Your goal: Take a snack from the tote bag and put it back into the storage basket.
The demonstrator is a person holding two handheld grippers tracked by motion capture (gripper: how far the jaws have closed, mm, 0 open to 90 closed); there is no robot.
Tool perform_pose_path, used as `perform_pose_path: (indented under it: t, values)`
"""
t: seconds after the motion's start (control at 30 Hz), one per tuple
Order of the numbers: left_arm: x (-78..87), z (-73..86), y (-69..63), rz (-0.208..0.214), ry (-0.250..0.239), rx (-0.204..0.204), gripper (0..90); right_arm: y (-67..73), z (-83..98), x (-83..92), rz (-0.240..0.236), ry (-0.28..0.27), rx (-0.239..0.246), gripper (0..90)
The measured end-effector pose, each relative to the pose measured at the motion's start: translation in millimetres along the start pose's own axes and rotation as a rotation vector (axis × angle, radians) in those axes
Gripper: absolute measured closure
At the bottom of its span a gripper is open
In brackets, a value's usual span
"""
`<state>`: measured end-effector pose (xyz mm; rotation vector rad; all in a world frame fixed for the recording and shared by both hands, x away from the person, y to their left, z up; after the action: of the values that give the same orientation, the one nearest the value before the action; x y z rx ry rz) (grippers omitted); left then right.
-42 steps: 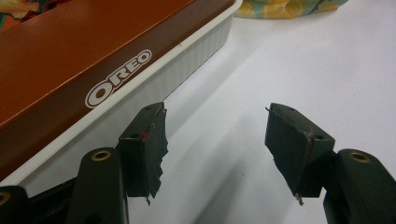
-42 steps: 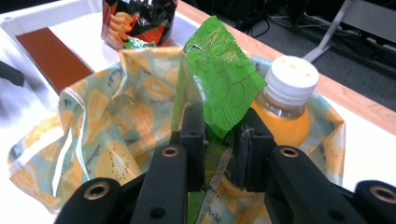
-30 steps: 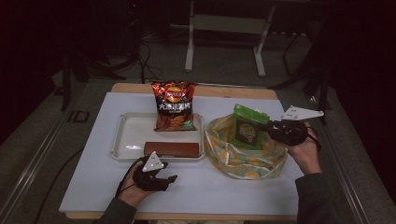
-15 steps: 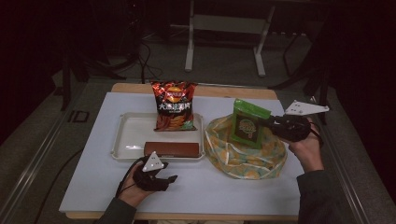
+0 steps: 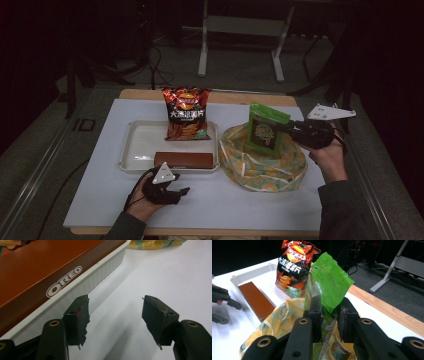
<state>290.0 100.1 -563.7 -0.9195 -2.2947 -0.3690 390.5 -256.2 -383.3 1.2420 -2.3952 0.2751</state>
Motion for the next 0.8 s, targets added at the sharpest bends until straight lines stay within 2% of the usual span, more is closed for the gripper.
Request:
perform_pose_path:
  t: [0.8]
  values:
    - [1.2, -0.2, 0.7, -0.003, -0.002, -0.001, 38.3, 11.3, -25.9, -7.5, -0.039, -0.047, 0.014, 75.6]
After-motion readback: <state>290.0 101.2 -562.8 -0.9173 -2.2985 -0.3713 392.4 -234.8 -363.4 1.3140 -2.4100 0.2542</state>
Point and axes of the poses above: each handheld gripper's, and its own axes: x roughly backward along the jaws, z roughly out of its underside, y roughly to its left, the point moved 6 cm from there along -x, roughly forward along the jaws, and after that the axes turned 7 degrees about -z, right-handed, at the moved point
